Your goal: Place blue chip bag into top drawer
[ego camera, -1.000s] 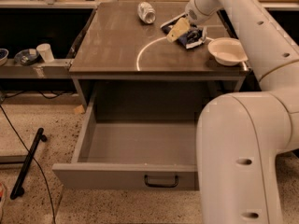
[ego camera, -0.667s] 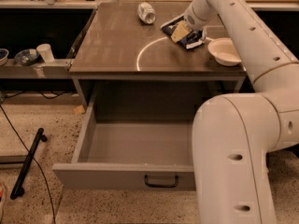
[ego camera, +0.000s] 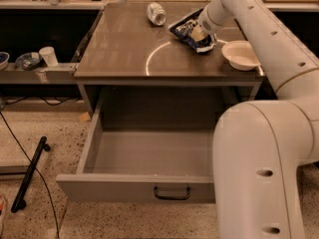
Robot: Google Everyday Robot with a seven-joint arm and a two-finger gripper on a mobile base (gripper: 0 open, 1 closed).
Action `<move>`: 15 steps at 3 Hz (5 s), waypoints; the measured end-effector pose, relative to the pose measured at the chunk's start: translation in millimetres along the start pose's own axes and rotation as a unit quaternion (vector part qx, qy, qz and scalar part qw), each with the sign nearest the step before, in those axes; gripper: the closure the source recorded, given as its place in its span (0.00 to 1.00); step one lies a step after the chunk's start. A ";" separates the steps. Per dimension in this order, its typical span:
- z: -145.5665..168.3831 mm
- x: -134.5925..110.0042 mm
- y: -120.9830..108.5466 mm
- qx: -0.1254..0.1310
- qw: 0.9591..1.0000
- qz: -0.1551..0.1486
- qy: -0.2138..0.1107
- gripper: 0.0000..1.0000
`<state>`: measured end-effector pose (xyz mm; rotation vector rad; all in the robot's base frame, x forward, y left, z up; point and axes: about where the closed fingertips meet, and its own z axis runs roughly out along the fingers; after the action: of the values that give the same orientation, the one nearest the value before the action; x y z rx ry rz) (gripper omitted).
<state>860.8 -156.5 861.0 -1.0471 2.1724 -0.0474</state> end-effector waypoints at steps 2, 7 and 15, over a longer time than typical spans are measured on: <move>-83.0 -25.9 53.6 -0.085 0.983 -0.078 -0.144 1.00; -88.6 87.7 345.8 -0.237 0.866 -0.426 -0.112 1.00; -79.6 101.5 360.7 -0.273 0.858 -0.425 -0.100 0.00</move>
Offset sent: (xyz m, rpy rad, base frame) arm -0.1847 0.1005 0.0930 0.1178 -0.3480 0.9496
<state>528.1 -5.8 745.3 -2.1654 1.3970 0.2765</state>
